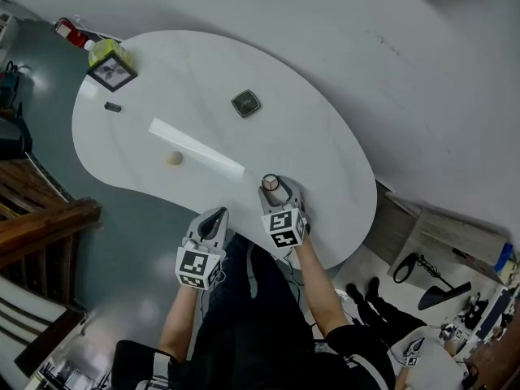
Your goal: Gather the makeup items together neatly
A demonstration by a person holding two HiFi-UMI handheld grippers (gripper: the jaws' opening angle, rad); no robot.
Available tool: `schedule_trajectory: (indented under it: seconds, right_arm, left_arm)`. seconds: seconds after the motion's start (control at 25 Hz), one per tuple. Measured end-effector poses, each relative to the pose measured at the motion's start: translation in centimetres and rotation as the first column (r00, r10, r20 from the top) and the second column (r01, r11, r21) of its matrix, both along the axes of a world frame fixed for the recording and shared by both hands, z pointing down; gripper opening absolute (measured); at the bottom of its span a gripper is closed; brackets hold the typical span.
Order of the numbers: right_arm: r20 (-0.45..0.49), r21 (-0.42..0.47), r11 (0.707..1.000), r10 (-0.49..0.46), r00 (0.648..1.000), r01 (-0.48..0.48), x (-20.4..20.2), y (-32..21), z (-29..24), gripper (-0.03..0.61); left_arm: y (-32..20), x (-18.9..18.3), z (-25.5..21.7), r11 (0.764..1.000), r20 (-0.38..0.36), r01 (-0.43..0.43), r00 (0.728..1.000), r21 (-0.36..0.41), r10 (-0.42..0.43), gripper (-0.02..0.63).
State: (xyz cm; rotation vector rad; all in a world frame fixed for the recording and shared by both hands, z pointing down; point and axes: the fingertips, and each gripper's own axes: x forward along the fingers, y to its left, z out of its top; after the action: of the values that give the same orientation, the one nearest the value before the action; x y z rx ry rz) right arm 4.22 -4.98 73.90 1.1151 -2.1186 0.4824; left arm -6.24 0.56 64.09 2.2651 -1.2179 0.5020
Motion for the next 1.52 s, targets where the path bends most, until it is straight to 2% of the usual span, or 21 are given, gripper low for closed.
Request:
schedule_trajectory:
  seconds: [0.24,0.56,0.72,0.96,1.52]
  right_arm:
    - [0.026,0.040,0.999,0.026,0.999,-0.027,0.1,-0.1,-2.0,0.222]
    - [0.111,0.169,0.979,0.091,0.990,-0.109,2.3,-0.4,-10.2,0.221]
    - [0.172,0.240,0.957,0.120,0.978,-0.160,3.4,-0.4,-15.3,0.219]
    - [0.222,0.351,0.906,0.164,0.961,-0.236,5.4,0.4,-21.4,0.201]
    - [0.293,0.443,0.848,0.172,0.941,-0.292,6.9,5.1,-28.5,0.093]
  left_arm:
    - [0.1,-0.1,-0.7,1.000,-0.001,-0.006,1.000,0.020,0.006,0.020]
    - [-0.5,0.5,-5.8,0.993,-0.012,-0.024,1.000,0.116,0.026,0.020]
    - [-1.1,0.9,-9.2,0.982,-0.009,-0.043,0.999,0.183,0.045,0.020]
    - [-1.5,1.4,-13.5,0.961,0.012,-0.072,0.997,0.269,0.072,0.020]
    - [-0.9,3.2,-21.5,0.907,0.026,-0.104,0.994,0.409,0.102,0.020]
